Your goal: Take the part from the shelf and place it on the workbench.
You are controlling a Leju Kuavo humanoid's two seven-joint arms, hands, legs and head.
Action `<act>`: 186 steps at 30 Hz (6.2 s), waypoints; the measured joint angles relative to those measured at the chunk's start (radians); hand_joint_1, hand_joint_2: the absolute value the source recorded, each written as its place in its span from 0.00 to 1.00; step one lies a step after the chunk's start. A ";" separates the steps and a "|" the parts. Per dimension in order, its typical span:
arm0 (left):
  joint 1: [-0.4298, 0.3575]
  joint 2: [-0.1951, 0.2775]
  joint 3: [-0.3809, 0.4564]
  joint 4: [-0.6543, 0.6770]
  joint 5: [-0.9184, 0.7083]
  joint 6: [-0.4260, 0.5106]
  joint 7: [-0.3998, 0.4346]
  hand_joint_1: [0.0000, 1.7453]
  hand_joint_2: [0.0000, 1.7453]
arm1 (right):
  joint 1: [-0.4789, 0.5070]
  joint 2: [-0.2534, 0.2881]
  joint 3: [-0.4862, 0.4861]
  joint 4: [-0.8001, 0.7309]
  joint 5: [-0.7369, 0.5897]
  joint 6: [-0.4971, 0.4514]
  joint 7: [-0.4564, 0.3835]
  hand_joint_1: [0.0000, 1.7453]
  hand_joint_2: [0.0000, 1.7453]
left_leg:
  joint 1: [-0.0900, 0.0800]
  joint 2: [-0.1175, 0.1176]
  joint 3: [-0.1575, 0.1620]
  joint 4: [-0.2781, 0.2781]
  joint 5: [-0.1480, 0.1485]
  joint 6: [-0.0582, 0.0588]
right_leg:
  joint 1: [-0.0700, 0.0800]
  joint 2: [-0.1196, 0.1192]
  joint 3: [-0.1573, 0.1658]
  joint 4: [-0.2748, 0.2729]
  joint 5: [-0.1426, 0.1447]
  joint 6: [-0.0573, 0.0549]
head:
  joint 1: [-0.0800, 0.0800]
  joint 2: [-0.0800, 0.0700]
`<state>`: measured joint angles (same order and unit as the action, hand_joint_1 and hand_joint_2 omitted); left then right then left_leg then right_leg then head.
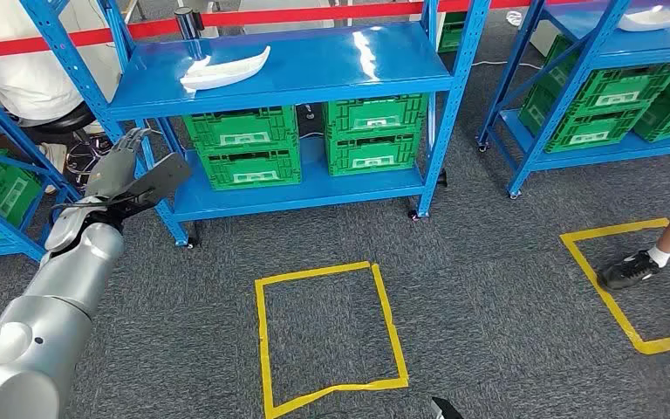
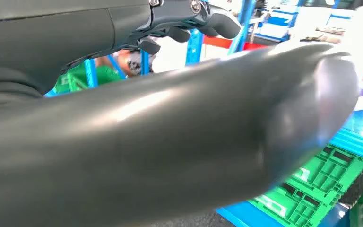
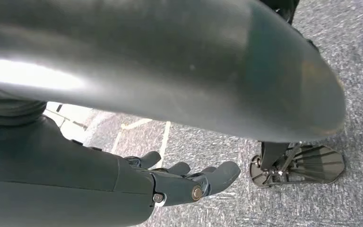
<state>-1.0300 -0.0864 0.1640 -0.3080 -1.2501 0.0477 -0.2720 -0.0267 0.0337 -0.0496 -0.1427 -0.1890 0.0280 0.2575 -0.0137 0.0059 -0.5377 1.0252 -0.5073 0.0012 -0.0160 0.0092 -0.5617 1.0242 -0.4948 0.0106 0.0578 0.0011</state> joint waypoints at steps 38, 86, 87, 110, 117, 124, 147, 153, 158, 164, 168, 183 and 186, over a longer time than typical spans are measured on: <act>-0.002 0.026 -0.112 0.019 0.040 -0.015 0.000 0.00 0.00 | -0.004 0.012 -0.007 -0.014 0.000 -0.015 0.073 0.00 0.00 | -0.003 -0.011 -0.054 -0.071 0.100 0.027 | 0.000 0.007 -0.082 0.246 -0.095 -0.001 | -0.004 0.000; 0.002 0.059 -0.159 0.023 0.091 -0.005 0.038 0.00 0.00 | -0.009 0.003 -0.016 -0.020 0.018 -0.015 0.095 0.00 0.00 | 0.013 -0.012 -0.206 0.292 -0.066 -0.037 | -0.002 -0.004 -0.028 0.014 0.010 -0.035 | -0.013 0.000; 0.007 0.061 -0.159 0.023 0.092 -0.005 0.039 0.00 0.00 | -0.008 0.003 -0.016 -0.020 0.017 -0.016 0.095 0.00 0.00 | 0.014 -0.012 -0.209 0.269 -0.032 -0.035 | -0.002 -0.004 -0.018 0.014 0.002 -0.034 | -0.014 0.000; 0.015 0.061 -0.185 0.019 0.095 -0.009 0.043 0.00 0.00 | -0.008 0.003 -0.016 -0.021 0.008 -0.016 0.097 0.00 0.00 | 0.002 -0.019 0.043 -0.010 -0.030 -0.009 | 0.009 -0.006 -0.089 0.004 0.070 -0.023 | -0.011 0.000; 0.022 0.060 -0.192 0.026 0.095 -0.008 0.044 0.00 0.00 | -0.007 0.002 -0.017 -0.022 0.008 -0.015 0.098 0.00 0.00 | 0.014 -0.013 -0.173 0.272 -0.100 -0.038 | 0.003 -0.003 -0.003 -0.004 0.010 -0.043 | -0.019 0.000; 0.026 0.066 -0.195 0.033 0.093 -0.021 0.050 0.00 0.00 | -0.008 0.002 -0.017 -0.022 0.009 -0.017 0.091 0.00 0.00 | 0.006 -0.011 -0.144 -0.007 0.132 -0.012 | 0.007 0.003 0.060 -0.003 -0.058 -0.015 | -0.022 0.000; 0.041 0.066 -0.207 0.031 0.082 -0.035 0.064 0.00 0.00 | -0.010 0.001 -0.017 -0.024 0.011 -0.026 0.087 0.00 0.00 | 0.016 -0.016 -0.202 0.267 -0.054 -0.042 | 0.001 -0.006 -0.031 0.007 0.021 -0.042 | -0.024 0.000; 0.043 0.084 -0.221 0.037 0.104 -0.191 0.041 0.00 0.00 | -0.010 0.001 -0.017 -0.024 0.012 -0.023 0.088 0.00 0.00 | 0.016 -0.012 -0.112 0.008 0.106 -0.031 | 0.005 -0.003 -0.001 0.010 -0.011 -0.021 | -0.023 0.000; 0.049 0.127 -0.222 0.038 0.152 -0.340 -0.059 0.00 1.00 | -0.007 0.000 -0.017 -0.024 0.011 -0.019 0.089 0.00 0.00 | 0.012 -0.015 -0.108 -0.007 0.102 -0.020 | 0.006 -0.003 0.003 0.000 -0.012 -0.027 | -0.021 0.000; 0.060 0.188 -0.222 0.037 0.196 -0.391 -0.147 0.00 1.00 | -0.007 -0.001 -0.017 -0.024 0.018 -0.009 0.092 0.00 0.00 | 0.011 -0.017 -0.105 -0.006 0.097 -0.011 | 0.005 -0.005 0.012 -0.011 -0.012 -0.013 | -0.021 0.000; 0.062 0.204 -0.223 0.035 0.202 -0.399 -0.165 0.00 0.00 | -0.008 -0.001 -0.017 -0.024 0.016 -0.010 0.092 0.00 0.00 | 0.011 -0.018 -0.105 -0.006 0.097 -0.009 | 0.005 -0.007 0.013 -0.012 -0.012 -0.008 | -0.021 0.000; 0.070 0.227 -0.237 0.027 0.247 -0.444 -0.228 0.00 0.50 | -0.008 -0.001 -0.017 -0.024 0.011 -0.009 0.092 0.00 0.00 | 0.011 -0.018 -0.103 -0.008 0.097 -0.010 | 0.006 -0.006 0.012 -0.012 -0.012 -0.006 | -0.021 0.000; 0.070 0.233 -0.238 0.024 0.269 -0.468 -0.254 0.00 1.00 | -0.008 -0.001 -0.017 -0.024 0.008 -0.009 0.092 0.00 0.00 | 0.011 -0.018 -0.103 -0.008 0.097 -0.010 | 0.006 -0.006 0.012 -0.012 -0.013 -0.007 | -0.021 0.000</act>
<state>-0.9602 0.1469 -0.0741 -0.2842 -0.9807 -0.4208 -0.5260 -0.0346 0.0328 -0.0668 -0.1667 -0.1811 0.0191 0.3494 -0.0024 -0.0117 -0.6409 1.0169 -0.4104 -0.0083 -0.0102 0.0027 -0.5492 1.0123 -0.5076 0.0041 0.0366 0.0011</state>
